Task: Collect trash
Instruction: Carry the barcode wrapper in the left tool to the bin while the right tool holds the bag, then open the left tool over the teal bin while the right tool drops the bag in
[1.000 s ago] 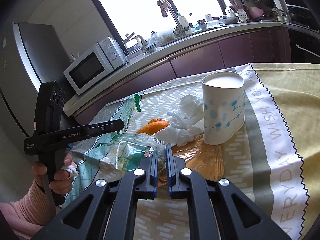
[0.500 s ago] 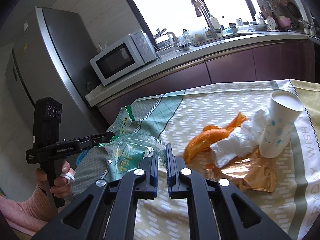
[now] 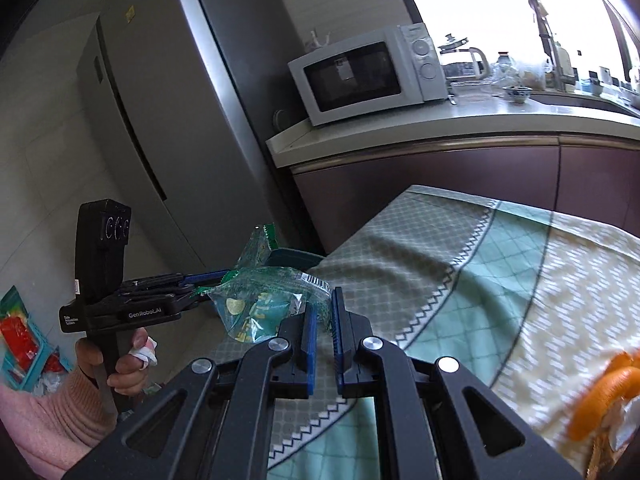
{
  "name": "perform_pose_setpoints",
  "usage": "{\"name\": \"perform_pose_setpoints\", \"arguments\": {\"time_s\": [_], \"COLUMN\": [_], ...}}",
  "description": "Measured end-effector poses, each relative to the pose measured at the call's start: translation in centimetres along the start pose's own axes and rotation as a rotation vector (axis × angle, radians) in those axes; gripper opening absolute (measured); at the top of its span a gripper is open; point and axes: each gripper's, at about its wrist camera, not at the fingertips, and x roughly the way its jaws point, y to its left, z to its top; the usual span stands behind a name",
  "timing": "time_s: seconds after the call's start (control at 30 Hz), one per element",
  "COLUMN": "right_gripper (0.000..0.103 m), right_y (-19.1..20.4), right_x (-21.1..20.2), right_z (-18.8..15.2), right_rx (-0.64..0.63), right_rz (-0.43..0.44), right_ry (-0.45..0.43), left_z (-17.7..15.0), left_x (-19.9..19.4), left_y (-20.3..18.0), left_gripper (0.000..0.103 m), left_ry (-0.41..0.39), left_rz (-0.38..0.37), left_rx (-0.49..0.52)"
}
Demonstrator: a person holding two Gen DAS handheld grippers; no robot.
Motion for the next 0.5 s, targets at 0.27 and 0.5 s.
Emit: {"name": "perform_pose_setpoints", "arguments": {"time_s": [0.27, 0.5], "right_gripper": [0.006, 0.006], "right_y": [4.2, 5.0], "right_x": [7.4, 12.6], "right_z": [2.2, 2.9], "right_rx": [-0.086, -0.118], "right_rz": [0.062, 0.038], "right_ry": [0.098, 0.184], "left_z": [-0.4, -0.9], "left_x": [-0.5, 1.6], "left_y": [8.0, 11.3], "left_gripper": [0.032, 0.032], "left_ry": [0.019, 0.068], "left_rz": [0.111, 0.146], "left_rx": [-0.082, -0.117]}}
